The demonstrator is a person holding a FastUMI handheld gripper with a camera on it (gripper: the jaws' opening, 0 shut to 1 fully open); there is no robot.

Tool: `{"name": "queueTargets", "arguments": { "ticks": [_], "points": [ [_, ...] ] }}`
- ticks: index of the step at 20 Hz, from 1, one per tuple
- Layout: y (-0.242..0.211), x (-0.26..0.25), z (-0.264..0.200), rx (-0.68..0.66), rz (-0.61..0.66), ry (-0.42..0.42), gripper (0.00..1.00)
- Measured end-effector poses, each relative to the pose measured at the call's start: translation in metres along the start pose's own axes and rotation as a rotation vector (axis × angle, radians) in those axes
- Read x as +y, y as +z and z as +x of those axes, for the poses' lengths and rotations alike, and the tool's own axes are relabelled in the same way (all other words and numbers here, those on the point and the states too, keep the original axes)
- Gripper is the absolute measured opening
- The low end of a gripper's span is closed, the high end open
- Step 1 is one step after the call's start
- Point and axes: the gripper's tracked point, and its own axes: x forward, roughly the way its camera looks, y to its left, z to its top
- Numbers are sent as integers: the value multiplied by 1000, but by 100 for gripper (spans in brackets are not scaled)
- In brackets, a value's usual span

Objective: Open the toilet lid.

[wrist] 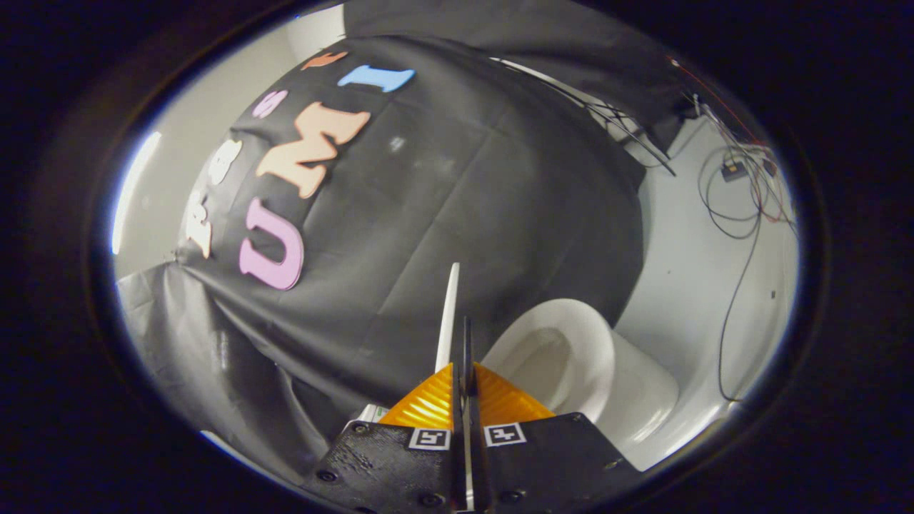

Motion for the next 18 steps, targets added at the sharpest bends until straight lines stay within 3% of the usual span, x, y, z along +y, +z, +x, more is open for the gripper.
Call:
{"name": "queueTargets", "arguments": {
  "ticks": [18],
  "points": [
    [-37, 190, 6, 107, -530, 32, 3]
  ]
}}
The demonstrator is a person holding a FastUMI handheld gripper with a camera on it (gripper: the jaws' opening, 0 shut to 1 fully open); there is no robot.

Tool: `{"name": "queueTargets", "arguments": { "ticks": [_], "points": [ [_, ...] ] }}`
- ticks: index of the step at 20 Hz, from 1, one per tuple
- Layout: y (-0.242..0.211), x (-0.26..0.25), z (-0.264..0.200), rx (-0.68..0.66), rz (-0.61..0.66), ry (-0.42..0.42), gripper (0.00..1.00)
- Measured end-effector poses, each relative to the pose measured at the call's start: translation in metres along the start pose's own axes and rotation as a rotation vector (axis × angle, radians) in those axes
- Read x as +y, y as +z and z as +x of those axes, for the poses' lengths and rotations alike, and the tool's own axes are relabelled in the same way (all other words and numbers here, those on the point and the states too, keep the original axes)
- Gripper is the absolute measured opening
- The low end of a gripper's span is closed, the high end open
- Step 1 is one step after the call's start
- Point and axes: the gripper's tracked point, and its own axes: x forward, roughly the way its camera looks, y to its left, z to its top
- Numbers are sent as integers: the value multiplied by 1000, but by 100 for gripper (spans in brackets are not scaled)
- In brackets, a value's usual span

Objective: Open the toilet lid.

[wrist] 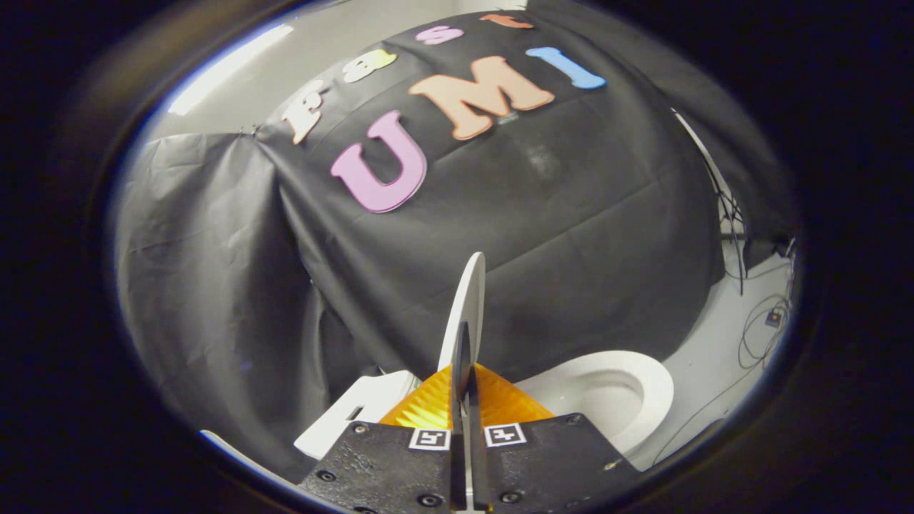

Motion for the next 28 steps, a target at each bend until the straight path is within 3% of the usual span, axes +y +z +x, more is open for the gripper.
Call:
{"name": "queueTargets", "arguments": {
  "ticks": [9, 28],
  "points": [
    [-14, 103, 23, 93, -210, 76, 7],
    [-81, 229, 64, 198, -338, 276, 10]
  ]
}}
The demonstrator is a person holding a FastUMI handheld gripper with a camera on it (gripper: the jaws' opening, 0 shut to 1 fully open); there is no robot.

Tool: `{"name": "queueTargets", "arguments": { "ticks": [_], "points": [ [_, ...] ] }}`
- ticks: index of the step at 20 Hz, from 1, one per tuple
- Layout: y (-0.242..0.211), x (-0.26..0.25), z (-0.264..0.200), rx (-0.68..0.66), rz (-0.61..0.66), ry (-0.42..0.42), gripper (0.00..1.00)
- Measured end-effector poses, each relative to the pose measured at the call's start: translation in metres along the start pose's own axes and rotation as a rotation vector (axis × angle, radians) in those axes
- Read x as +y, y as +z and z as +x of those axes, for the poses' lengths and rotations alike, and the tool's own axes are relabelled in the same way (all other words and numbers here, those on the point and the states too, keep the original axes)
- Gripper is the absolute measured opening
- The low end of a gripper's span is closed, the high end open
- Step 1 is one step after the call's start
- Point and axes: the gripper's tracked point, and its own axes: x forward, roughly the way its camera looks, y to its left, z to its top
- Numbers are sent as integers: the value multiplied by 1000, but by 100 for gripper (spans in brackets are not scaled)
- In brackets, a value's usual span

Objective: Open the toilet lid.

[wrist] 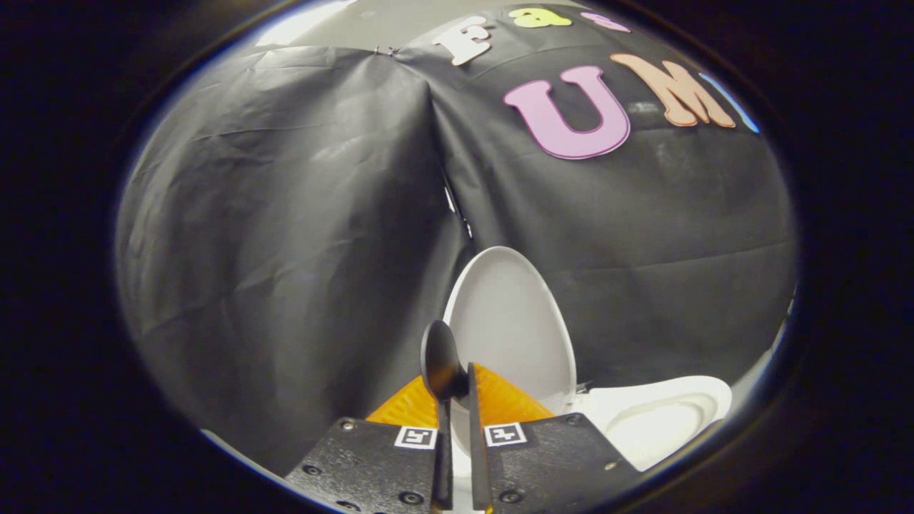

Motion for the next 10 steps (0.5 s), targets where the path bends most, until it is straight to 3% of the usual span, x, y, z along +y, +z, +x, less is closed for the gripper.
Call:
{"name": "queueTargets", "arguments": {
  "ticks": [10],
  "points": [
    [-10, 20, 19, 13, -33, 18, 11]
  ]
}}
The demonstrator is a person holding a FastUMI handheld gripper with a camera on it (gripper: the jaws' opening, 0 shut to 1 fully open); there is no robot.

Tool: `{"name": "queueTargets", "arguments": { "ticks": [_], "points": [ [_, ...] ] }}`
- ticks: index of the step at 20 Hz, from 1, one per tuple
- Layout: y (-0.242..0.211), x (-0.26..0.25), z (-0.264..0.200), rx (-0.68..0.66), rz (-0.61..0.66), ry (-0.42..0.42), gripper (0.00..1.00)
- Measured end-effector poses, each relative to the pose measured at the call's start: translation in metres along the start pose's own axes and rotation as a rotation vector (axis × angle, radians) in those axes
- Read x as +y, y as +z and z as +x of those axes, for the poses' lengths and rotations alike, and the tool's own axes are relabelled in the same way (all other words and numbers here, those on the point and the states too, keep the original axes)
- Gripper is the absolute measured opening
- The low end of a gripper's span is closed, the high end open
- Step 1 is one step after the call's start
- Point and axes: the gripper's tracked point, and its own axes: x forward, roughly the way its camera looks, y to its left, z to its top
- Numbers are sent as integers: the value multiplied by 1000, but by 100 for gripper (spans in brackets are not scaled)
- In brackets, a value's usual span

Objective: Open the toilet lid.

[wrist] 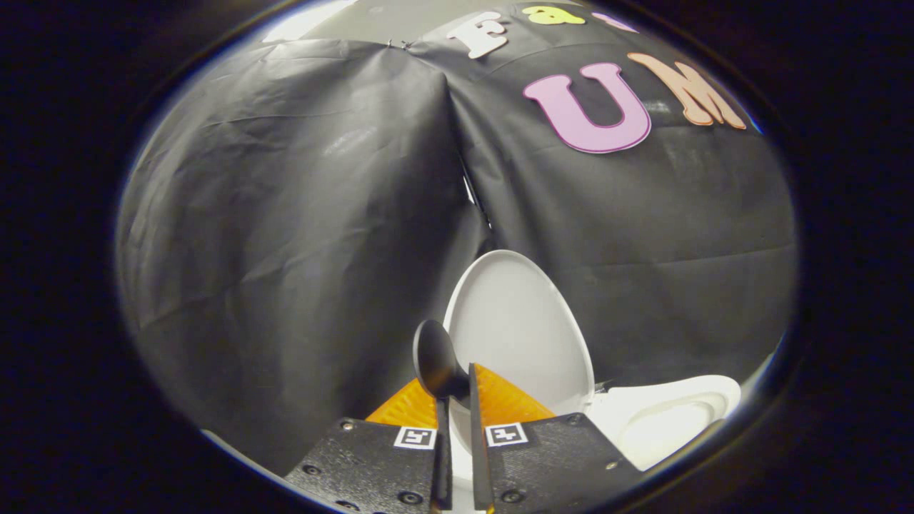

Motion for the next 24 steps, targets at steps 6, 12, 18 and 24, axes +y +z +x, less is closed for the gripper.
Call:
{"name": "queueTargets", "arguments": {
  "ticks": [6, 12, 18, 24],
  "points": [
    [-2, 8, 6, 4, -25, -4, 13],
    [0, 1, 0, -32, 4, -23, 44],
    [24, 7, -15, -130, 10, 20, 79],
    [96, 0, -61, -358, 22, -12, 83]
  ]
}}
